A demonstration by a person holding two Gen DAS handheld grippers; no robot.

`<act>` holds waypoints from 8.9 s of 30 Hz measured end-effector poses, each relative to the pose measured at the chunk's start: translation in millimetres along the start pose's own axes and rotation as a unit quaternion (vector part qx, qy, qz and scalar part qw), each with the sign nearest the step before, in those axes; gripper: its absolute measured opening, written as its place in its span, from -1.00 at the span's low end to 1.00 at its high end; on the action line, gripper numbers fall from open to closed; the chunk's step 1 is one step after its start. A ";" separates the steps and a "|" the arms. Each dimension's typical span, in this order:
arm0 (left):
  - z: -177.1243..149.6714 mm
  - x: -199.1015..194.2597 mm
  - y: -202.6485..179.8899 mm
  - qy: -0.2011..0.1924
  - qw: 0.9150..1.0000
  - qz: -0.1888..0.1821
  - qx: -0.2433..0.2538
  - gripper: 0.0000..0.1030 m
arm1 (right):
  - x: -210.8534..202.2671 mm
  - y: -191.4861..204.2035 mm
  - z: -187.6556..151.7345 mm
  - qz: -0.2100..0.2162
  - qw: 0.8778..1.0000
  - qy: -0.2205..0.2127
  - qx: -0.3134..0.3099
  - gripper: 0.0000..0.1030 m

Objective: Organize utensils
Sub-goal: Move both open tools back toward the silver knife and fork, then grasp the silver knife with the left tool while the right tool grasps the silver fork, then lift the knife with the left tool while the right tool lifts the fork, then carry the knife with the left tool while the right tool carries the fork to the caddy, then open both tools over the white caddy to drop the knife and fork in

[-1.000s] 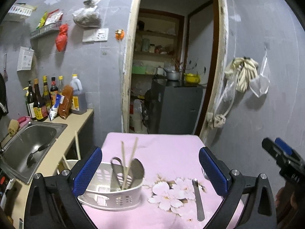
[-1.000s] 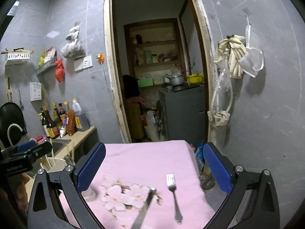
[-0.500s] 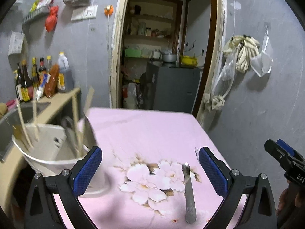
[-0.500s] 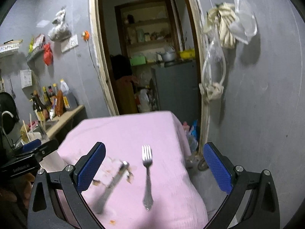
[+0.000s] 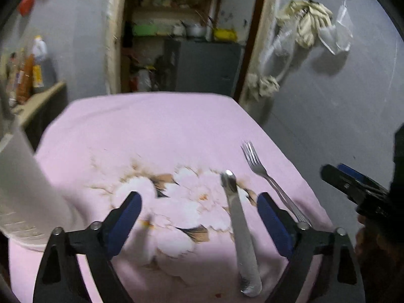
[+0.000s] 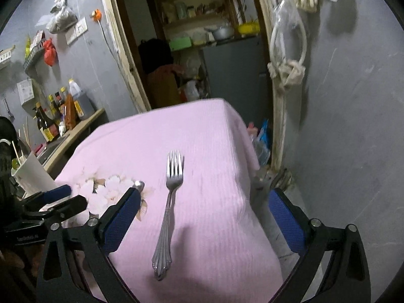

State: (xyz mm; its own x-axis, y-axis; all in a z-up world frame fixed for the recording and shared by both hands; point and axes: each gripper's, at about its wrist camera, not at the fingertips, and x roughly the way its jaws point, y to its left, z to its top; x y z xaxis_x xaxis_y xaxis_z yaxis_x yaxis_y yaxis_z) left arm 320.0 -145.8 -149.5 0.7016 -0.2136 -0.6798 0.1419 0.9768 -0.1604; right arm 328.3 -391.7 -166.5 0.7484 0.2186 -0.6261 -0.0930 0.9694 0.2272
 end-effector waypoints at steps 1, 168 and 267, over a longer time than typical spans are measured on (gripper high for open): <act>-0.1 3.9 -1.2 0.007 1.000 -0.005 0.002 0.60 | 6.0 0.7 -1.2 0.006 1.000 0.011 -0.003 0.57; -3.6 -24.3 33.8 0.073 0.988 -0.035 -0.130 -0.74 | -61.1 70.4 -8.8 0.030 0.999 -0.003 -0.033 -0.96; 69.8 -157.9 286.2 -0.211 0.948 0.040 -0.235 -0.73 | -64.7 388.4 90.4 -0.013 0.933 -0.294 -0.208 -0.97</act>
State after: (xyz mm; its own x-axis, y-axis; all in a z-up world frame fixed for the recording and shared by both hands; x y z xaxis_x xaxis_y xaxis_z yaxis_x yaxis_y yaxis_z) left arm 298.6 168.6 -38.1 0.9283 -0.0168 -0.3714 -0.1804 0.8532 -0.4894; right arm 303.1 -39.4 29.7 0.9733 0.2139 -0.0831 -0.2253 0.9595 -0.1689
